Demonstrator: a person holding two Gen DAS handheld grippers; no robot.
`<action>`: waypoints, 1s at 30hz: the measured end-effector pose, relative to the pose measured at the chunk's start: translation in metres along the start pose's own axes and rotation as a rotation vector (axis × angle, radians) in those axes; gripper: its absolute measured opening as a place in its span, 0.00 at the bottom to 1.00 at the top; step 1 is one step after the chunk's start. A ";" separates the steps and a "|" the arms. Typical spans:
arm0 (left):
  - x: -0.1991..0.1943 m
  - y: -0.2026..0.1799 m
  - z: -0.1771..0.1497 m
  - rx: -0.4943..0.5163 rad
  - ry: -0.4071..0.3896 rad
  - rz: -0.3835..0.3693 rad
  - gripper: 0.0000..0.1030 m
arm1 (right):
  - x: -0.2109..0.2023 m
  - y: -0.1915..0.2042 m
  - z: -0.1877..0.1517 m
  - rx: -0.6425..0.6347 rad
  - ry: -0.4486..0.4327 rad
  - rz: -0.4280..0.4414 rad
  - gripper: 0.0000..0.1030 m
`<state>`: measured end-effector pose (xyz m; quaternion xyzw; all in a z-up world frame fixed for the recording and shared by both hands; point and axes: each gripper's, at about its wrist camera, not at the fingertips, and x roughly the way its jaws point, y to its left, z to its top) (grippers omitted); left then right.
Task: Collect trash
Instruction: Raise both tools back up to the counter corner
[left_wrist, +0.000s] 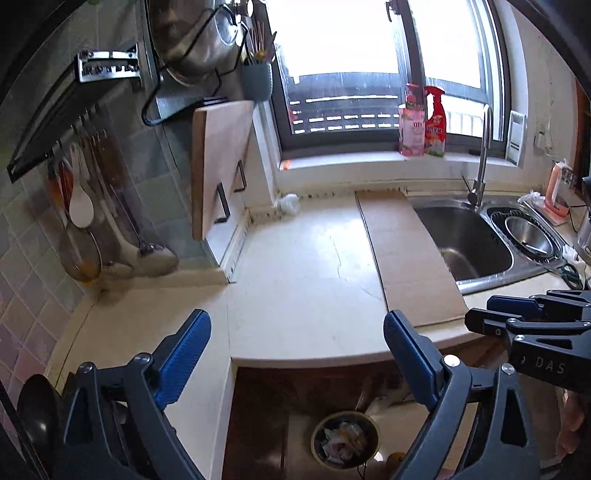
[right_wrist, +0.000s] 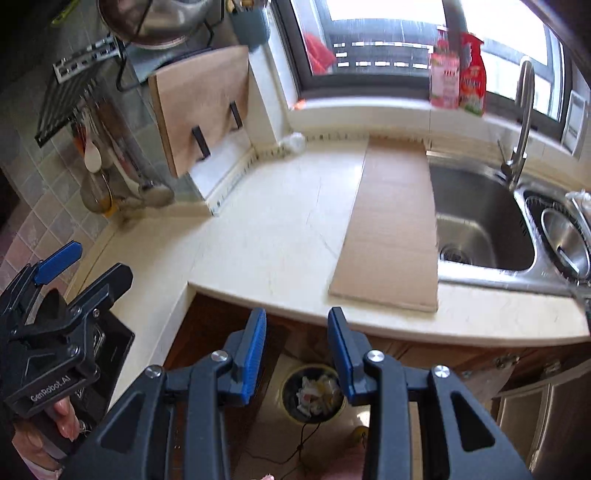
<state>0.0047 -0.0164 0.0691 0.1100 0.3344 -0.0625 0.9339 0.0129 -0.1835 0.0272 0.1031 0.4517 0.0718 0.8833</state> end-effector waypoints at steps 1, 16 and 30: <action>-0.003 0.001 0.006 -0.003 -0.014 0.010 0.93 | -0.004 -0.003 0.007 -0.001 -0.014 0.001 0.34; 0.076 -0.006 0.096 -0.064 -0.054 0.174 0.98 | 0.028 -0.046 0.128 -0.122 -0.107 0.114 0.34; 0.242 0.008 0.190 -0.137 0.054 0.336 0.98 | 0.172 -0.091 0.272 -0.224 0.002 0.196 0.34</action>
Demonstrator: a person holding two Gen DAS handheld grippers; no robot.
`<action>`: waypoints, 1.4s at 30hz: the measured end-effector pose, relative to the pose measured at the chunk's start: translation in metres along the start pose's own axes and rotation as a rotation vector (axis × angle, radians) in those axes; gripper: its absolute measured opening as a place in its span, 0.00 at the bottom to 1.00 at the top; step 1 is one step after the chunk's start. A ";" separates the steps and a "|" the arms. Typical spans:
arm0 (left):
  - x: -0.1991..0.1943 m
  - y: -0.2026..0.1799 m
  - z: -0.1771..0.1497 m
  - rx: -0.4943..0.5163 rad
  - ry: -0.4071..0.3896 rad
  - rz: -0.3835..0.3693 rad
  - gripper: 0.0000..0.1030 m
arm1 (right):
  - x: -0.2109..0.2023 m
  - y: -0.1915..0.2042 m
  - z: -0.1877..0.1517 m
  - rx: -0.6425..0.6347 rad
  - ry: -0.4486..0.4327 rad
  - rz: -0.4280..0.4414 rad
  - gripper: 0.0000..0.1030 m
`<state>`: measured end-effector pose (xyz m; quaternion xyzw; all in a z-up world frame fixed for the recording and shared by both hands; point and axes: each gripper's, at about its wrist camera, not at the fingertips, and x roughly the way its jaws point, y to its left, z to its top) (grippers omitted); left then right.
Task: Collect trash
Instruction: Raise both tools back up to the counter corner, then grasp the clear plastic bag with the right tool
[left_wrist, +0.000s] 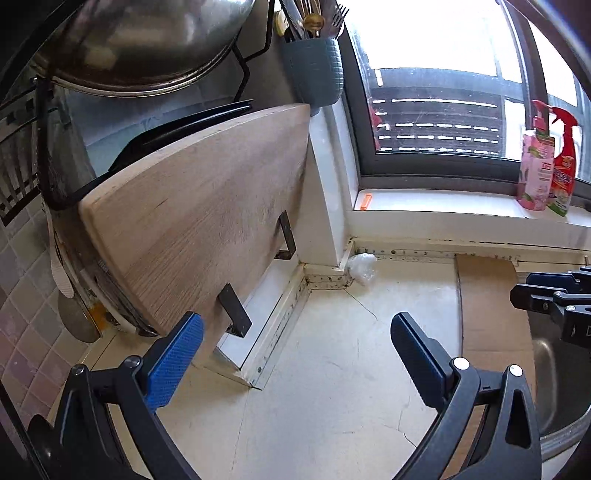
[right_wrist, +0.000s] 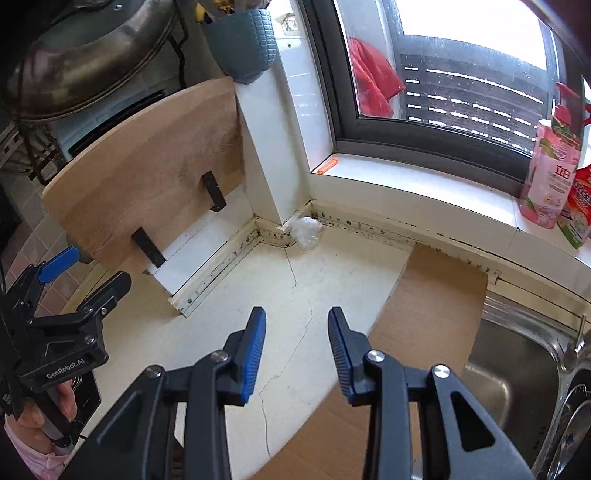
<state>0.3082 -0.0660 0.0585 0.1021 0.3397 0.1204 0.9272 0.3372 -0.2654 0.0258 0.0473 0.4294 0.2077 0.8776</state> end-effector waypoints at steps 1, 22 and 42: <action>0.012 -0.002 0.005 -0.003 0.009 0.020 0.98 | 0.013 -0.008 0.009 0.006 0.012 0.008 0.34; 0.204 -0.035 -0.003 -0.122 0.124 0.171 0.81 | 0.267 -0.068 0.100 0.194 0.229 0.203 0.40; 0.297 -0.044 -0.012 -0.231 0.256 0.151 0.60 | 0.361 -0.064 0.109 0.227 0.235 0.235 0.57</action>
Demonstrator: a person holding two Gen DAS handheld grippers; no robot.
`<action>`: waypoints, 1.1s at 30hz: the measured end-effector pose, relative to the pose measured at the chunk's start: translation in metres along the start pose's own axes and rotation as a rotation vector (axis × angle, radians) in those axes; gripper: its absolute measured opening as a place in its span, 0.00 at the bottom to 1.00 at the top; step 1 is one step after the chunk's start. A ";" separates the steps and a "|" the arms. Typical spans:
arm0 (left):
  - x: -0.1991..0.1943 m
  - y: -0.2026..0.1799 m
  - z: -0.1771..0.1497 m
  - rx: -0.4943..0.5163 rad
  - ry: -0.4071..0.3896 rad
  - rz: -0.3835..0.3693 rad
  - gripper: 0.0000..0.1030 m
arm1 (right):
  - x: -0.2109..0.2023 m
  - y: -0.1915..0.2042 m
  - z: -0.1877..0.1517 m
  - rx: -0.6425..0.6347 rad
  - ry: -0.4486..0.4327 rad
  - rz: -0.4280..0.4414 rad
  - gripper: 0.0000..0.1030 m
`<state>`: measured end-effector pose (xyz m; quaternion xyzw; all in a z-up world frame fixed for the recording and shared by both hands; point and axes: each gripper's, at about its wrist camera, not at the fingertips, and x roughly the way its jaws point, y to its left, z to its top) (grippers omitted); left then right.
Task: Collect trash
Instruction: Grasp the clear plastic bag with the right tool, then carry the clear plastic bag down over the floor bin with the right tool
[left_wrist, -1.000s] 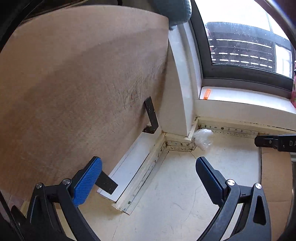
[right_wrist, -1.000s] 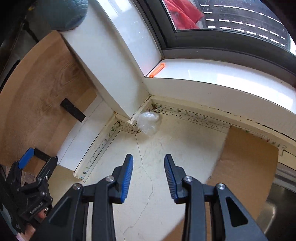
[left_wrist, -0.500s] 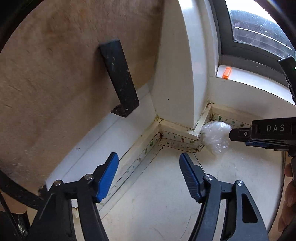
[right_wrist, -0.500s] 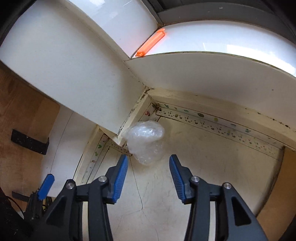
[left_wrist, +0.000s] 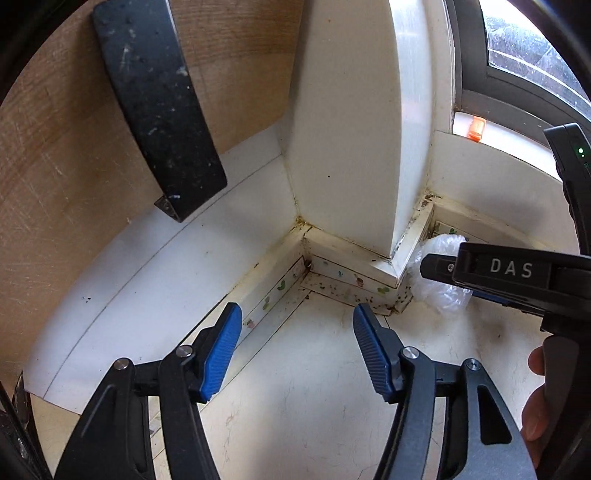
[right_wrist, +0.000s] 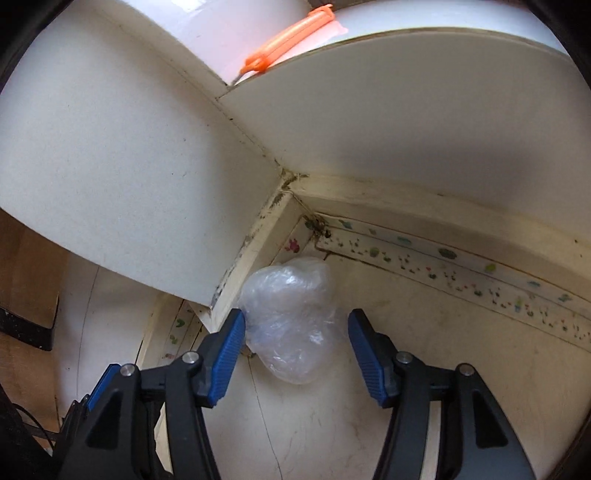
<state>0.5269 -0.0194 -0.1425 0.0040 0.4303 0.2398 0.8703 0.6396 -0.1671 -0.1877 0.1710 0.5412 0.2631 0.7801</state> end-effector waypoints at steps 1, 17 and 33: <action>0.001 0.001 0.001 -0.002 0.002 -0.001 0.60 | 0.000 0.001 -0.001 -0.006 -0.007 -0.006 0.56; -0.054 -0.001 -0.001 0.062 0.000 -0.057 0.60 | -0.079 0.021 -0.055 -0.060 -0.021 -0.125 0.26; -0.221 0.054 -0.051 0.154 -0.110 -0.192 0.60 | -0.246 0.097 -0.179 -0.049 -0.184 -0.207 0.25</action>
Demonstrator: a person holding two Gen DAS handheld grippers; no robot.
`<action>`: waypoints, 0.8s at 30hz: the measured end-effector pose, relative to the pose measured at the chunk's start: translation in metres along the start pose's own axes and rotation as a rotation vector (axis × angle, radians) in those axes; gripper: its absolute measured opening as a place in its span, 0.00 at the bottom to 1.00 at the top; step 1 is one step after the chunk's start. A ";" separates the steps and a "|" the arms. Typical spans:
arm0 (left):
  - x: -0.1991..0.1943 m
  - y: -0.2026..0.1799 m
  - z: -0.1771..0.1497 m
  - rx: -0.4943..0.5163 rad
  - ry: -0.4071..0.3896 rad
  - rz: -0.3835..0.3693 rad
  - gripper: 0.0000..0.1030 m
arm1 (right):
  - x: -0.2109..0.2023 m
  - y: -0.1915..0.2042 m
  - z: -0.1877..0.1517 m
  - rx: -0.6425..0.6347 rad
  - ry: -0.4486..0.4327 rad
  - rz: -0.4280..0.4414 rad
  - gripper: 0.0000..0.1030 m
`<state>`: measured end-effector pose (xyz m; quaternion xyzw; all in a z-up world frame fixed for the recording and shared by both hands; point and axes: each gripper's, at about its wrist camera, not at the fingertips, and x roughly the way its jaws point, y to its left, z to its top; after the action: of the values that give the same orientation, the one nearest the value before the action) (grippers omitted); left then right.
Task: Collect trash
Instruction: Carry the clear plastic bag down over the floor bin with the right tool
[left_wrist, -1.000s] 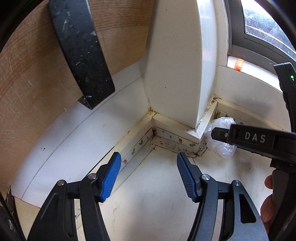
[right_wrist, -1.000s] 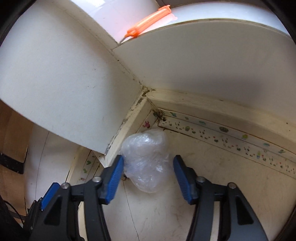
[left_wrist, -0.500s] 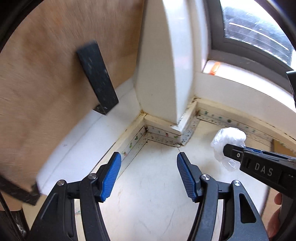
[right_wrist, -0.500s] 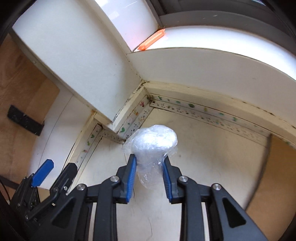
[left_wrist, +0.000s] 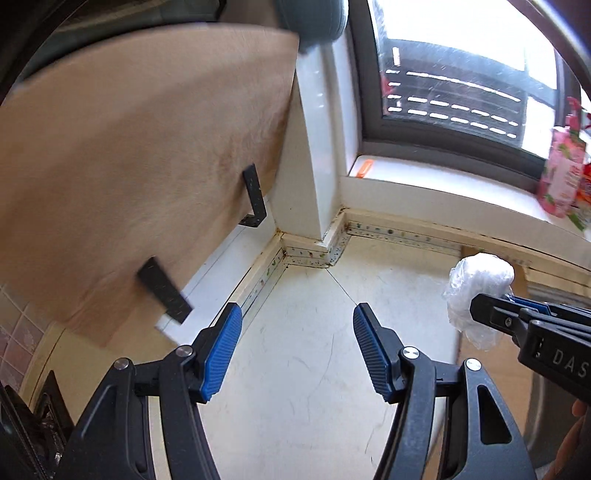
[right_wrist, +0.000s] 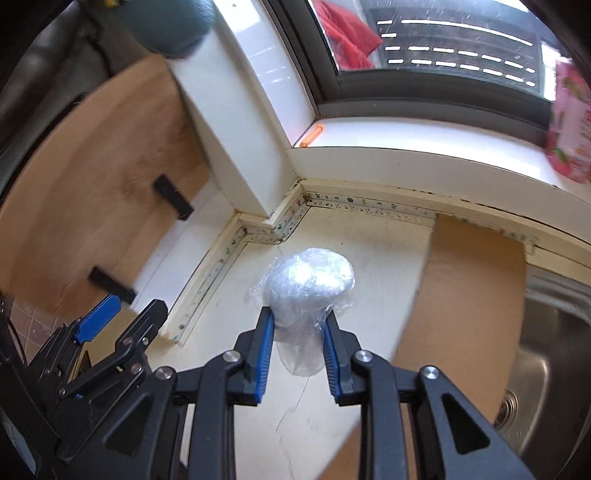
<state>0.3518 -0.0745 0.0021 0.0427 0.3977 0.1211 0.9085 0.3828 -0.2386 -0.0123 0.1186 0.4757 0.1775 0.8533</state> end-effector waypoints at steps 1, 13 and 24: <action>-0.018 0.003 -0.006 0.014 -0.016 -0.008 0.60 | -0.017 0.006 -0.009 0.000 -0.013 -0.003 0.25; -0.183 0.058 -0.074 0.101 -0.125 -0.133 0.61 | -0.162 0.097 -0.132 -0.002 -0.158 -0.053 0.25; -0.233 0.115 -0.182 0.070 -0.026 -0.246 0.62 | -0.187 0.141 -0.262 0.032 -0.073 -0.042 0.25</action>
<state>0.0443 -0.0261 0.0639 0.0267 0.3921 -0.0058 0.9195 0.0415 -0.1798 0.0474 0.1285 0.4495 0.1474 0.8716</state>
